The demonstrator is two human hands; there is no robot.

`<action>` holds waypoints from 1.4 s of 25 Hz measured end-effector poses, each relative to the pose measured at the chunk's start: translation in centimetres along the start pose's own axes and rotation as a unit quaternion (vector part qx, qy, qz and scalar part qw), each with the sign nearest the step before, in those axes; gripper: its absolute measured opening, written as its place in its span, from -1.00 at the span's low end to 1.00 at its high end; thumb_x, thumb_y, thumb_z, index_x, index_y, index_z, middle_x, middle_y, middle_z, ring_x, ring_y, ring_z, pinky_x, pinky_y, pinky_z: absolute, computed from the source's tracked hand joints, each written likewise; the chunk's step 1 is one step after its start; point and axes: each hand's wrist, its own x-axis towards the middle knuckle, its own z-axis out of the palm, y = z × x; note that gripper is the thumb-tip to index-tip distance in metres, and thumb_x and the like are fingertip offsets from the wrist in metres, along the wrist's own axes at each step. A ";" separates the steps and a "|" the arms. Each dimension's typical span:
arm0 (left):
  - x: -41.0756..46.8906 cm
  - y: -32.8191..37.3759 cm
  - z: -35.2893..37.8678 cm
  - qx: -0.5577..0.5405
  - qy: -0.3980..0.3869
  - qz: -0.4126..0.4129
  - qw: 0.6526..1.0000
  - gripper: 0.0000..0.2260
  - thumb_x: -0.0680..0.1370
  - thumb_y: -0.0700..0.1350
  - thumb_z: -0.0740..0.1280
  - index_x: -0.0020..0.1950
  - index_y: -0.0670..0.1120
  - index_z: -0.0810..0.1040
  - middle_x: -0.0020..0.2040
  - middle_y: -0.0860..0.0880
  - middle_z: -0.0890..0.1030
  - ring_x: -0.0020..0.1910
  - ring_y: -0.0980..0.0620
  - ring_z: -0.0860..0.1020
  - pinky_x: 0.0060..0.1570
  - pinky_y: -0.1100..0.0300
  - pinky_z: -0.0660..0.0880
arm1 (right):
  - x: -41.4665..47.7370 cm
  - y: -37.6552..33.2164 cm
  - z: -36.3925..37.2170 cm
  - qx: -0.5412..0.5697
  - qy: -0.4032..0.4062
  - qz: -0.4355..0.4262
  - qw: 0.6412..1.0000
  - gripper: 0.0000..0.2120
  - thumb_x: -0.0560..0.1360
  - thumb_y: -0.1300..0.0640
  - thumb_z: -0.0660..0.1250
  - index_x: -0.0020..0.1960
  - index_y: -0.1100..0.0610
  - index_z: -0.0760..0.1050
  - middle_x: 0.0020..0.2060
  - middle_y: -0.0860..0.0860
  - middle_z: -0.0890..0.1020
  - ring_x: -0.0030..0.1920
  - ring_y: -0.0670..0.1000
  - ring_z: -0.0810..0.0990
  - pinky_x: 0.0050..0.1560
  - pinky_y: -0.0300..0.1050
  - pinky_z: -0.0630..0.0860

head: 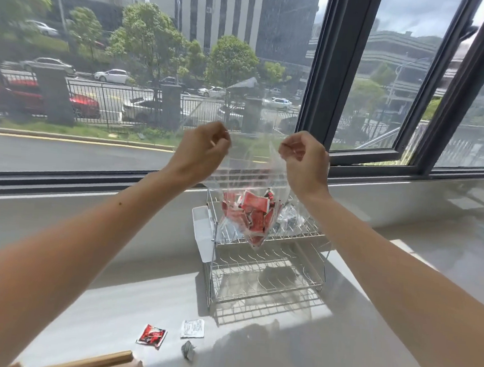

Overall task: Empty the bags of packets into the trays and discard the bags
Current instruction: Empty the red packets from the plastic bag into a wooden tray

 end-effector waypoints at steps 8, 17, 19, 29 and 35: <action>-10.3 6.2 -1.5 -0.009 -0.081 -0.161 0.984 -0.73 0.54 -0.30 0.15 -0.32 -0.16 0.49 -0.37 -0.10 0.55 -0.40 0.03 0.48 -0.45 0.29 0.36 | -11.1 -3.2 -5.8 0.089 -0.109 0.056 0.988 -0.91 0.50 0.32 0.40 -0.08 0.16 0.55 -0.23 -0.04 0.63 -0.16 -0.08 0.61 -0.13 -0.42 0.50; -23.6 6.8 -7.7 -0.103 0.005 -0.407 0.907 -0.65 0.60 0.02 0.30 0.32 -0.07 0.33 -0.09 -0.15 0.65 -0.37 0.06 0.68 -0.41 0.23 0.57 | -25.8 -9.2 -7.3 0.220 -0.182 0.051 0.957 -0.72 0.47 0.34 0.42 -0.14 -0.06 0.54 -0.26 -0.18 0.65 -0.18 -0.13 0.67 -0.12 -0.36 0.54; -25.3 6.5 -9.9 -0.131 0.049 -0.437 0.889 -0.45 0.59 0.04 0.33 0.48 0.04 0.14 -0.09 -0.19 0.67 -0.37 0.01 0.69 -0.44 0.22 0.58 | -27.5 -10.4 -6.5 0.223 -0.194 0.042 0.954 -0.66 0.47 0.34 0.42 -0.15 -0.12 0.52 -0.26 -0.17 0.66 -0.18 -0.15 0.66 -0.12 -0.41 0.51; -32.8 3.6 -21.4 -0.173 -0.049 -0.598 0.781 -0.49 0.58 0.31 0.11 0.15 -0.13 0.45 -0.13 -0.24 0.72 -0.26 -0.10 0.72 -0.44 0.16 0.62 | -35.4 -17.9 -0.8 0.224 -0.243 0.012 0.944 -0.60 0.44 0.35 0.41 -0.18 -0.19 0.52 -0.26 -0.21 0.67 -0.19 -0.18 0.65 -0.20 -0.43 0.45; -35.2 1.4 -24.7 -0.204 0.050 -0.562 0.800 -0.63 0.58 0.14 0.30 -0.07 -0.18 0.43 -0.21 -0.18 0.68 -0.44 0.03 0.68 -0.54 0.29 0.54 | -39.7 -21.6 1.8 0.219 -0.270 0.028 0.937 -0.63 0.45 0.31 0.42 -0.21 -0.18 0.49 -0.25 -0.21 0.64 -0.24 -0.10 0.65 -0.29 -0.28 0.52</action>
